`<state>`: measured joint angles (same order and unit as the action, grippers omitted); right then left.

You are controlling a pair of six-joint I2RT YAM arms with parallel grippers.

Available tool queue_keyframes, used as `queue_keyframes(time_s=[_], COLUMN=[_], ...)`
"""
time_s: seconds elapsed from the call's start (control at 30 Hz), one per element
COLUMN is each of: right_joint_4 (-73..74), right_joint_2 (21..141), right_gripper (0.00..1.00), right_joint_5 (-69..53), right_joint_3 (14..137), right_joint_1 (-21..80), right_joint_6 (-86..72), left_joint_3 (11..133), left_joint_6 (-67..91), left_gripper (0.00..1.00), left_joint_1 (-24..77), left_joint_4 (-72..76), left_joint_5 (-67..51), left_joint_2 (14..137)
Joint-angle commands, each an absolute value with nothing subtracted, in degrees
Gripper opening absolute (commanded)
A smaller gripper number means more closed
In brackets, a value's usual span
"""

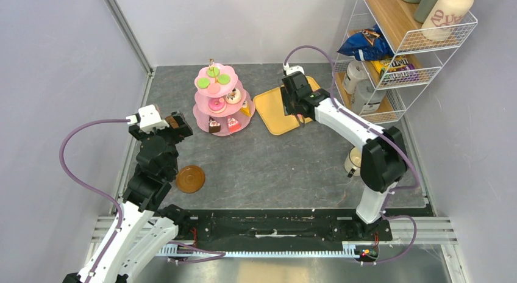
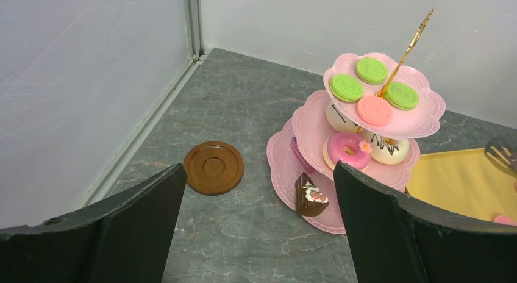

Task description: Serve the afternoon tea

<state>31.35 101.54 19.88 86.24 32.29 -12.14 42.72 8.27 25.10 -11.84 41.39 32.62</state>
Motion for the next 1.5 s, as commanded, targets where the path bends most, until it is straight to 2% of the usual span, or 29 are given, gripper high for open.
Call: queue_keyframes(time_s=[0.0, 0.27, 0.5, 0.8, 0.87, 1.07, 1.47], right_joint_4=[22.48, 20.04, 19.68, 22.98, 23.77, 27.02, 32.70], right_joint_2=[106.21, 114.21, 116.21, 112.20, 110.60, 104.44, 74.24], right_gripper=[0.55, 0.56, 0.60, 0.78, 0.81, 0.82, 0.85], right_joint_5=[20.10, 18.83, 17.11, 16.49, 16.78, 17.19, 20.46], right_joint_3=[87.31, 88.77, 87.89, 88.72, 88.58, 88.18, 77.95], right_joint_1=[32.08, 31.84, 31.56, 31.44, 31.46, 31.42, 31.51], right_joint_6=[-15.22, -16.73, -16.88, -16.27, -16.20, -16.39, -15.04], left_joint_3=[42.54, 42.56, 42.54, 42.56, 42.54, 42.54, 42.46], left_joint_6=[9.84, 9.84, 9.84, 9.84, 9.84, 9.84, 9.93], left_gripper=[0.99, 0.99, 0.99, 0.99, 0.99, 0.99, 0.98], left_joint_1=[24.98, 24.97, 25.01, 24.99, 25.05, 25.03, 24.97], left_joint_4=[-9.14, -9.05, -9.05, -9.11, -9.14, -9.14, -9.14], left_joint_5=[40.91, 40.66, 40.52, 40.42, 40.47, 40.51, 40.44], left_joint_2=[32.87, 32.89, 32.87, 32.96, 32.97, 32.97, 33.21])
